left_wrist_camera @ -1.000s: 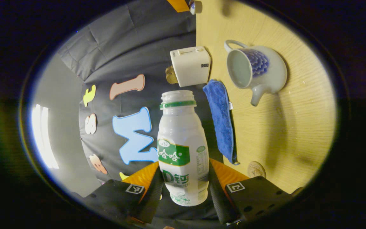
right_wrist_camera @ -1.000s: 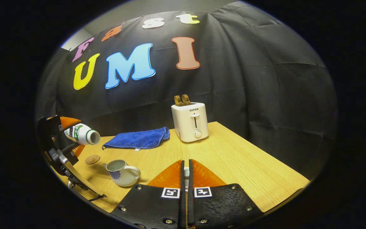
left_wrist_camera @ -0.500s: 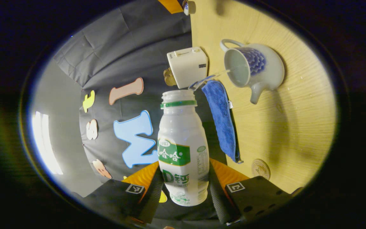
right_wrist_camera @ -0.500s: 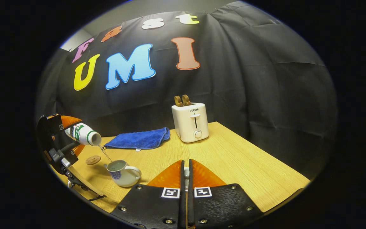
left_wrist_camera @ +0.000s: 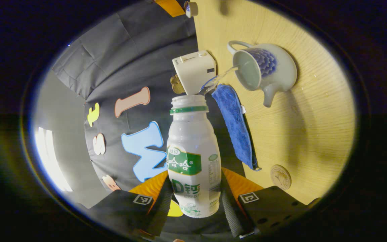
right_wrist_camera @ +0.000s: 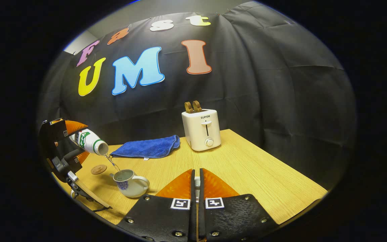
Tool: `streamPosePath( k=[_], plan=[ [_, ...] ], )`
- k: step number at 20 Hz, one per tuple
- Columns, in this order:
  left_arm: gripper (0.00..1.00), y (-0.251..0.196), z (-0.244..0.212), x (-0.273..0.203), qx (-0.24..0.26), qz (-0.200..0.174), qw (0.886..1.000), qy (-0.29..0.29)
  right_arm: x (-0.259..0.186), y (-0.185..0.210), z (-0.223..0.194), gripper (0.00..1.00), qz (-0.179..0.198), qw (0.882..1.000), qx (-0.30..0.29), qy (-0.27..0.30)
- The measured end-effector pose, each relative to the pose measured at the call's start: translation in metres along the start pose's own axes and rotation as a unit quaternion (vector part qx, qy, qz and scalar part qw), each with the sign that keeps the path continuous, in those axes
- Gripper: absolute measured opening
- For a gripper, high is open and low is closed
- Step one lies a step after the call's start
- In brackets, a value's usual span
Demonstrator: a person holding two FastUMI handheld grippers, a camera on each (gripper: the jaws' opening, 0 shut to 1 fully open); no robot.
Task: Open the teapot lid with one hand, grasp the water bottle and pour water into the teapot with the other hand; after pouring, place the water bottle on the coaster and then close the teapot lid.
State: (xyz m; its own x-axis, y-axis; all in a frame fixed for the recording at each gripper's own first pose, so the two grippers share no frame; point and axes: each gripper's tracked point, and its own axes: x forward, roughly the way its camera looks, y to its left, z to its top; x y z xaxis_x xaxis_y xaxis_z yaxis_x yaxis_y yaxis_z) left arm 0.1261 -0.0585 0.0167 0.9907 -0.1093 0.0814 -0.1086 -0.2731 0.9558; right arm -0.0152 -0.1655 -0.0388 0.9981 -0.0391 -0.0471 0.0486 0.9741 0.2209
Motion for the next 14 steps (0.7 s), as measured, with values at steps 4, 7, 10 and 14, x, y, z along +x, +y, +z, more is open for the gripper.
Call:
streamPosePath(
  k=[4,7,10,14],
  plan=[
    [0.79,0.0022,-0.0011,0.001,0.013,-0.001,1.0,-0.001,-0.0007,0.0009,-0.0009,0.02,0.002,1.0,0.002,0.002],
    [0.84,0.0035,-0.0015,0.0017,0.026,0.0,1.0,-0.004,-0.0004,0.0011,-0.0007,0.02,0.002,1.0,0.002,0.001],
    [0.79,0.0047,-0.0013,0.0021,0.037,-0.001,0.999,-0.007,-0.001,0.0011,-0.0011,0.02,0.002,1.0,0.003,0.002],
    [0.84,0.0048,0.0,0.0036,0.051,-0.004,0.999,-0.01,-0.0013,0.0003,-0.0014,0.02,0.002,1.0,0.002,0.002]
  ],
)
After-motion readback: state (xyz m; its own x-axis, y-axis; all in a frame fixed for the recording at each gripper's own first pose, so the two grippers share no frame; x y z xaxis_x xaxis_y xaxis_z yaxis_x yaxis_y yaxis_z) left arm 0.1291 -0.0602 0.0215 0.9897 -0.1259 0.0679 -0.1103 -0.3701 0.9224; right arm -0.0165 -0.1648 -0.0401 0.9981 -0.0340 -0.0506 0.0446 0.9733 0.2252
